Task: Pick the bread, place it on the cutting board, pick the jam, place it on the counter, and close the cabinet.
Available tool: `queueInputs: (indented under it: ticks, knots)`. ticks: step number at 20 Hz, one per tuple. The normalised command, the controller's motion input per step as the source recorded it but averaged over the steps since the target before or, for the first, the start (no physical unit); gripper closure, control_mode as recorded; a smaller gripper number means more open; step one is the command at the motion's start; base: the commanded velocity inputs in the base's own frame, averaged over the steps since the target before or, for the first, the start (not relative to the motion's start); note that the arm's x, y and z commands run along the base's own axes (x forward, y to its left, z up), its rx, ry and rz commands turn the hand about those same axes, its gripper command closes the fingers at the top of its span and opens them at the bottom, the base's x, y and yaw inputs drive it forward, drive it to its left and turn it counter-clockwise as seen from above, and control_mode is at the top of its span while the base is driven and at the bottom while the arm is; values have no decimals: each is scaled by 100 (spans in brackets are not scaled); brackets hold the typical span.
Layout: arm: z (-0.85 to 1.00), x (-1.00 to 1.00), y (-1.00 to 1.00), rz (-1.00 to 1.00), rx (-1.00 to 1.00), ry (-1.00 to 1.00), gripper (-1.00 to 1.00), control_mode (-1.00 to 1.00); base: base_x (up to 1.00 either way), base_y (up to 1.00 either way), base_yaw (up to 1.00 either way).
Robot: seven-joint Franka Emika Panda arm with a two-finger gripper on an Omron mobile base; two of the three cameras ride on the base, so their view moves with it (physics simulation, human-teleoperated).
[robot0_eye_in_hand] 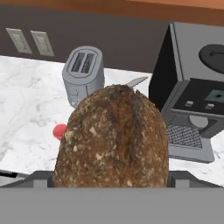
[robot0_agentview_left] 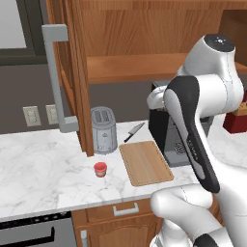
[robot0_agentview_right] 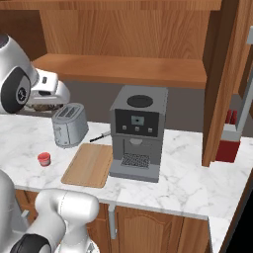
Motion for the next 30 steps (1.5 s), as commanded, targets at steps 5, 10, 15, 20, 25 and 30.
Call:
queueInputs:
  ticks: [5, 10, 15, 20, 25, 30]
  knots:
    - [-39, -5, -1, 0, 0, 0, 100, -100, 0, 0, 0]
    - [-42, 0, 0, 0, 0, 0, 100, -100, 0, 0, 0]
    - [-38, 0, 0, 0, 0, 0, 100, -100, 0, 0, 0]
    - [-41, 0, 0, 0, -1, 0, 100, -100, 0, 0, 0]
    - [-38, 0, 0, 0, -1, 0, 100, -100, 0, 0, 0]
    - [-34, 0, 0, 0, 0, 0, 100, -100, 0, 0, 0]
